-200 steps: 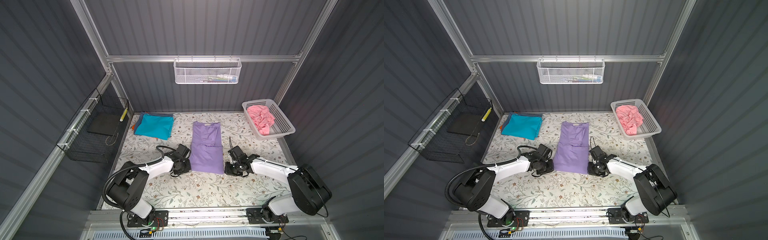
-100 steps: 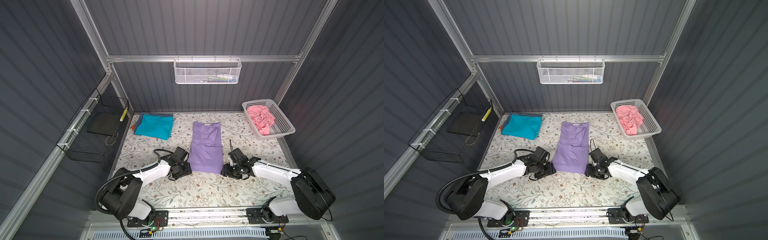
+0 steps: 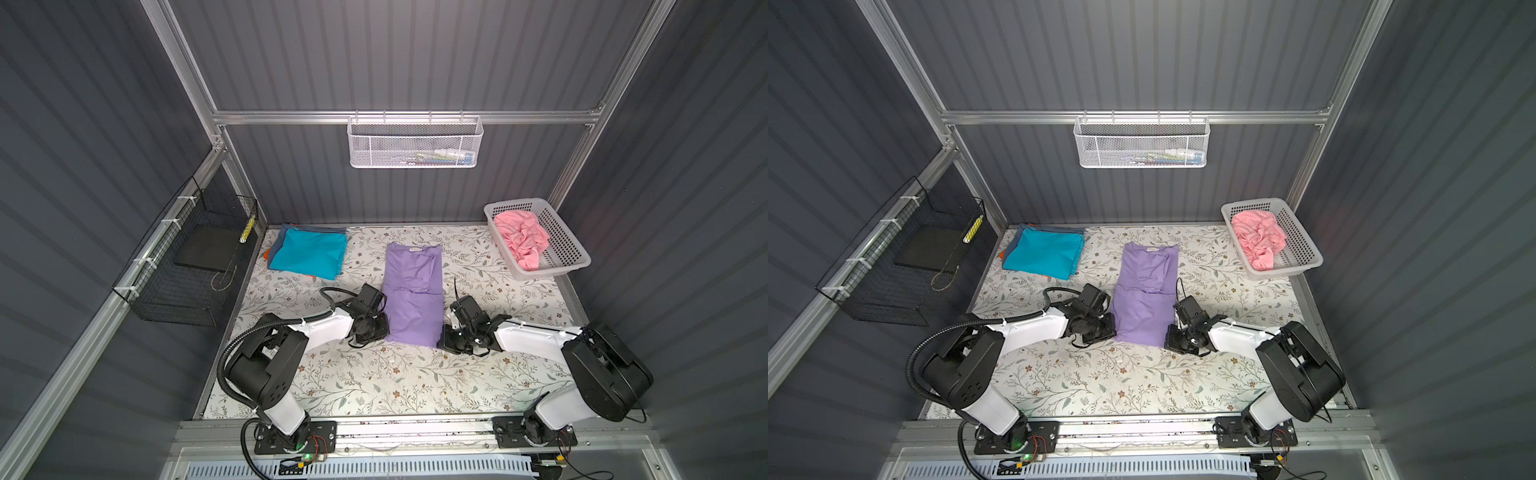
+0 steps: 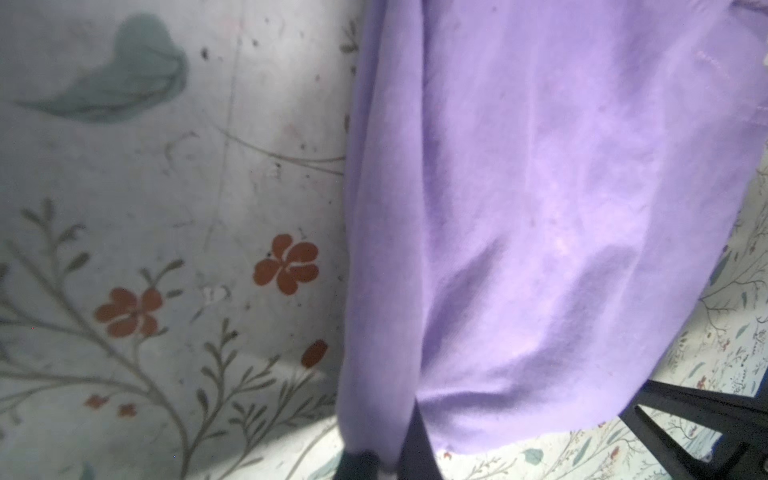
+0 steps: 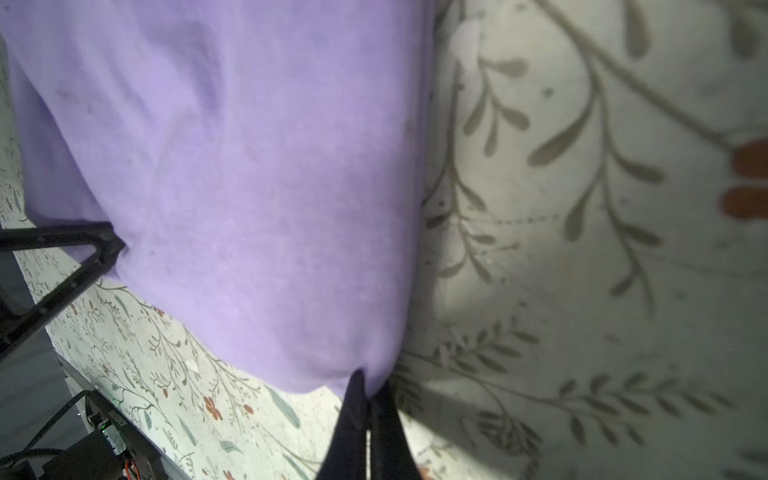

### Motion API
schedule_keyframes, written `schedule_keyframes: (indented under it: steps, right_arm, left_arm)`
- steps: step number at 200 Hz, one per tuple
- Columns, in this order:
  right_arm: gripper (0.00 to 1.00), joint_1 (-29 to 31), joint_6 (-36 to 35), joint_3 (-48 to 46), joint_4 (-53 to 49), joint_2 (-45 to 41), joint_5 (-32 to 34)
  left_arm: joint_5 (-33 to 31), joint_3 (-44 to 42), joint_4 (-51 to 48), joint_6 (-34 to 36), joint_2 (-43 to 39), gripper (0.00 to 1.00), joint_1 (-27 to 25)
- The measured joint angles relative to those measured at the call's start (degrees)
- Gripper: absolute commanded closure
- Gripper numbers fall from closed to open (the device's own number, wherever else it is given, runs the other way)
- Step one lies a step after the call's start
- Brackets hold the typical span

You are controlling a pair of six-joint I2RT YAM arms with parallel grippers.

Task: Fold and stack the t-shirts
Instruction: 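Grasp the lavender bundle's near corners with both grippers, then lift the near end and fold it away from the robot over the bundle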

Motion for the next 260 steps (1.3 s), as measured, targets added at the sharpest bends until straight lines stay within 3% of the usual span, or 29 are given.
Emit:
schedule_keyframes:
  steps: [77, 131, 181, 260]
  right_arm:
    - [1.0, -0.6, -4.8, 6.9, -20.7, -13.4, -1.1]
    - [1.0, -4.6, -7.4, 18.1, -30.7, -15.5, -2.6]
    - [1.0, -12.8, -10.1, 26.6, -31.3, -6.9, -7.2]
    - [1.0, -18.6, -12.5, 42.9, -27.8, 17.9, -14.4]
  left_arm:
    - [-0.1, 3.1, -15.3, 0.0, -14.5, 1.0, -0.7]
    - [-0.5, 14.4, -23.3, 0.2, -18.0, 0.99, -0.8]
    - [-1.5, 26.5, -26.1, 3.9, -9.0, 0.97, 0.4]
    - [4.2, 42.5, -26.6, 9.4, 10.8, 0.92, 11.0]
